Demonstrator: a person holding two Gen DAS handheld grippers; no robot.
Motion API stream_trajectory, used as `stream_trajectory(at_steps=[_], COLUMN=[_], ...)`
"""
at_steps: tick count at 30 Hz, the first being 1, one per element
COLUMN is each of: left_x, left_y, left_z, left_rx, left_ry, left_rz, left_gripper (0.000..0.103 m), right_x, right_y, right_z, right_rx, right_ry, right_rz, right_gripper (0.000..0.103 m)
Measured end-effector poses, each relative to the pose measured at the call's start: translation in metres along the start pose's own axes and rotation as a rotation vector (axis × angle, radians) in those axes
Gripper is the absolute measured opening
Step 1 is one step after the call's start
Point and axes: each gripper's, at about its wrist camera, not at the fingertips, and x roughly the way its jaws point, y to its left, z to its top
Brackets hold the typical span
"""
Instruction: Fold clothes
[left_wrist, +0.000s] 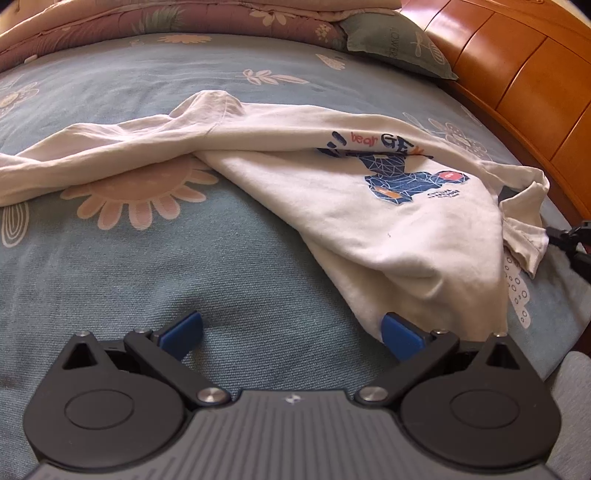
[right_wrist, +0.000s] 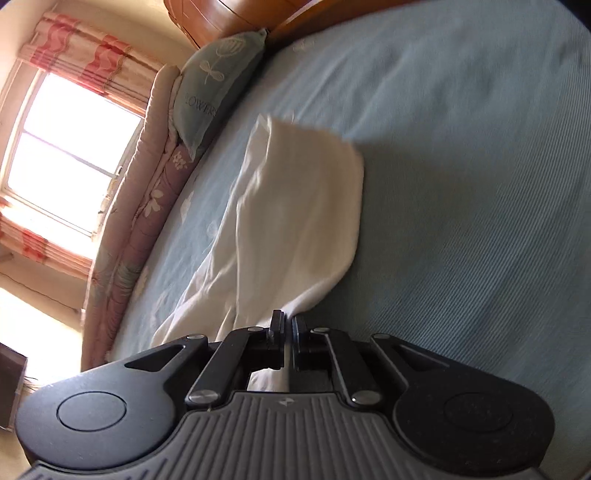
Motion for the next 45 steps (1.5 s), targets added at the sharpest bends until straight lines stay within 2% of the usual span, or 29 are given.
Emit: stream_trajectory(at_steps=[3,4,6,8,9,11,12,17,19,20,21,24,28,31,34,35,36,38,40,41,42,45], left_x=[-0.001,-0.001,-0.001,-0.001,-0.001,-0.001,-0.001,-0.002,-0.001,-0.001,-0.001,-0.002,-0.001,-0.001,-0.001,-0.001,-0.001,-0.002,-0.005,-0.007,-0.010,-0.018], left_y=[0.000,0.001,0.001,0.000,0.000,0.000,0.000,0.003,0.003,0.002,0.002,0.003,0.004,0.004,0.004,0.004,0.005,0.007,0.015,0.020,0.026,0.047], left_z=[-0.001,-0.001,-0.001,-0.001,-0.001,-0.001,-0.001,0.000,0.000,0.000,0.000,0.001,0.002,0.003,0.003,0.003,0.004,0.007,0.012,0.016,0.020,0.036], left_rx=[0.001,-0.001,-0.008,-0.008,-0.009,-0.015,-0.018,-0.027,-0.026,-0.024,-0.021,-0.012,-0.019,-0.018,-0.013,-0.009,-0.011,-0.023,-0.059,-0.082,-0.107,-0.186], left_ry=[-0.007,-0.008,-0.012,-0.015,-0.016,-0.017,-0.017,-0.017,-0.018,-0.018,-0.017,-0.014,-0.015,-0.012,-0.008,-0.006,-0.002,0.005,0.004,-0.005,-0.019,-0.077], left_rz=[-0.001,-0.002,-0.004,0.001,0.003,0.006,0.004,-0.010,-0.006,-0.004,-0.005,-0.014,-0.021,-0.021,-0.024,-0.024,-0.028,-0.041,-0.059,-0.066,-0.073,-0.096], left_gripper=[0.102,0.102,0.102,0.102,0.102,0.102,0.102,0.102,0.102,0.102,0.102,0.102,0.102,0.102,0.102,0.102,0.102,0.102,0.102,0.102,0.102,0.102], right_x=[-0.018,-0.022,-0.030,-0.028,-0.020,-0.005,0.003,0.040,0.050,0.054,0.056,0.046,0.015,-0.010,-0.021,-0.024,-0.028,-0.034,-0.041,-0.045,-0.047,-0.049], right_y=[-0.005,-0.009,-0.017,-0.025,-0.025,-0.020,-0.017,-0.003,0.007,0.009,0.010,0.007,0.012,0.013,0.019,0.021,0.023,0.027,0.031,0.033,0.040,0.063], right_z=[0.024,0.028,0.033,0.024,0.016,0.003,-0.003,-0.033,-0.040,-0.043,-0.044,-0.042,-0.021,-0.005,-0.008,-0.009,-0.010,-0.013,-0.015,-0.016,-0.021,-0.038], right_rx=[-0.054,-0.048,-0.033,-0.001,0.013,0.024,0.028,0.052,0.008,-0.002,-0.009,-0.021,-0.122,-0.243,-0.317,-0.341,-0.365,-0.412,-0.459,-0.483,-0.501,-0.555], right_ry=[-0.012,-0.008,0.002,0.048,0.072,0.092,0.101,0.146,0.148,0.157,0.159,0.152,0.085,0.016,-0.043,-0.063,-0.083,-0.123,-0.163,-0.183,-0.209,-0.274], right_rz=[-0.083,-0.082,-0.072,-0.025,0.000,0.034,0.050,0.131,0.125,0.109,0.098,0.090,-0.018,-0.182,-0.312,-0.354,-0.396,-0.481,-0.565,-0.608,-0.607,-0.572], right_gripper=[0.008,0.009,0.016,0.023,0.032,0.043,0.043,0.042,0.033,0.015,0.011,0.008,0.007,0.007,0.011,0.023,0.030,0.031,0.036,0.045,0.054,0.061])
